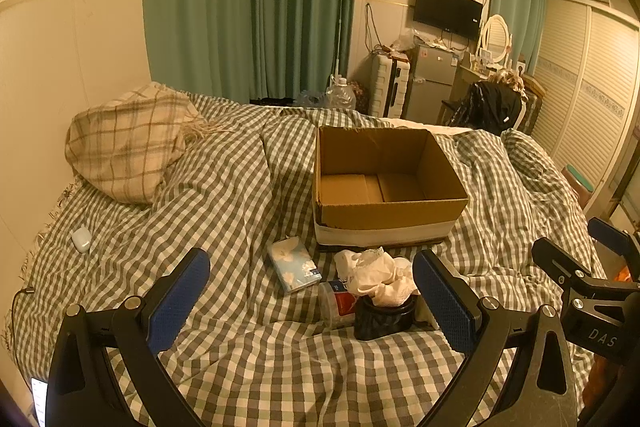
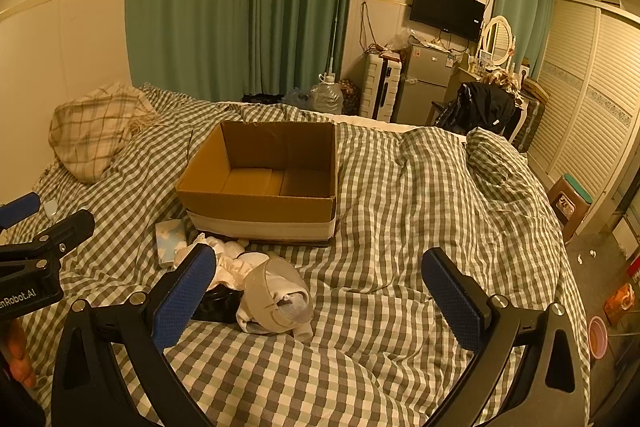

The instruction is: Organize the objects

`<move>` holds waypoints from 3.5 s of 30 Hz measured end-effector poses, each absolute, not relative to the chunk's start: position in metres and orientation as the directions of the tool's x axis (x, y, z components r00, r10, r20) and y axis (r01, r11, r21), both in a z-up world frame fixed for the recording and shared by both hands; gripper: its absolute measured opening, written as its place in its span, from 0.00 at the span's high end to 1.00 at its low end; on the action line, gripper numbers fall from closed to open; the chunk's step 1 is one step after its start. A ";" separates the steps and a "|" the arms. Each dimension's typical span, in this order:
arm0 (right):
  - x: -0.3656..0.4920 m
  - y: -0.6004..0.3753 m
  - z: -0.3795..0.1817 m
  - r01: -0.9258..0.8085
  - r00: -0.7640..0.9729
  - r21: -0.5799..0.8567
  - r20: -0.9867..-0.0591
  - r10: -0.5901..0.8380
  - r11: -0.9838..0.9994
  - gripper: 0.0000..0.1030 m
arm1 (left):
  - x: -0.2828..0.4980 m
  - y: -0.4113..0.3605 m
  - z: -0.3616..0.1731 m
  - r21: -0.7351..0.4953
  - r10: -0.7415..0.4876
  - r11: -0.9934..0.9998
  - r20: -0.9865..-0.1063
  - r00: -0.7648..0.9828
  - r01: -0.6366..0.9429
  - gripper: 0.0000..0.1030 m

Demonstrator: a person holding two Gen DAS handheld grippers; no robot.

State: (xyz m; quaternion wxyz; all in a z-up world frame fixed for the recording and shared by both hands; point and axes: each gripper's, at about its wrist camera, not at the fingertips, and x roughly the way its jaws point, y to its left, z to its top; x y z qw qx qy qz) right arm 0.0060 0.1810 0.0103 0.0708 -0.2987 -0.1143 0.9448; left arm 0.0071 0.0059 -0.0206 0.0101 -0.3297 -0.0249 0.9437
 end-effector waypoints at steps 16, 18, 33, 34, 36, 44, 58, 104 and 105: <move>0.000 0.189 0.008 -0.059 -0.800 -0.265 -0.564 0.205 -0.962 0.00 | -0.010 0.007 -0.030 -0.060 0.059 -0.998 -0.675 -0.736 -0.025 0.00; -0.002 0.194 0.008 -0.066 -0.795 -0.266 -0.569 0.212 -0.962 0.00 | -0.013 0.009 -0.037 -0.063 0.069 -0.997 -0.695 -0.716 -0.035 0.00; -0.036 0.219 -0.044 -0.045 -0.687 -0.235 -0.698 0.201 -0.971 0.00 | -0.054 0.035 -0.097 -0.149 0.188 -0.982 -0.827 -0.530 -0.115 0.00; -0.038 0.218 -0.047 -0.036 -0.681 -0.235 -0.706 0.196 -0.971 0.00 | -0.058 0.034 -0.098 -0.155 0.191 -0.981 -0.826 -0.531 -0.113 0.00; -0.044 0.214 -0.055 -0.011 -0.664 -0.235 -0.725 0.183 -0.972 0.01 | -0.070 0.031 -0.100 -0.163 0.197 -0.980 -0.826 -0.528 -0.110 0.00; -0.063 0.203 -0.086 0.061 -0.592 -0.249 -0.789 0.166 -0.967 0.08 | -0.109 0.047 -0.128 -0.220 0.286 -0.956 -0.847 -0.448 -0.194 0.23; -0.079 0.170 -0.105 0.136 -0.562 -0.341 -0.800 0.211 -0.930 0.36 | -0.102 0.026 -0.104 -0.360 0.430 -0.903 -0.757 -0.492 -0.235 0.83; -0.235 0.182 0.008 0.090 -0.750 -0.197 -0.658 0.063 -0.976 0.72 | -0.260 0.038 -0.065 -0.209 0.321 -0.946 -0.729 -0.605 -0.249 0.83; -0.240 0.187 0.002 0.085 -0.744 -0.189 -0.665 0.064 -0.978 0.72 | -0.262 0.040 -0.070 -0.204 0.320 -0.945 -0.732 -0.601 -0.254 0.82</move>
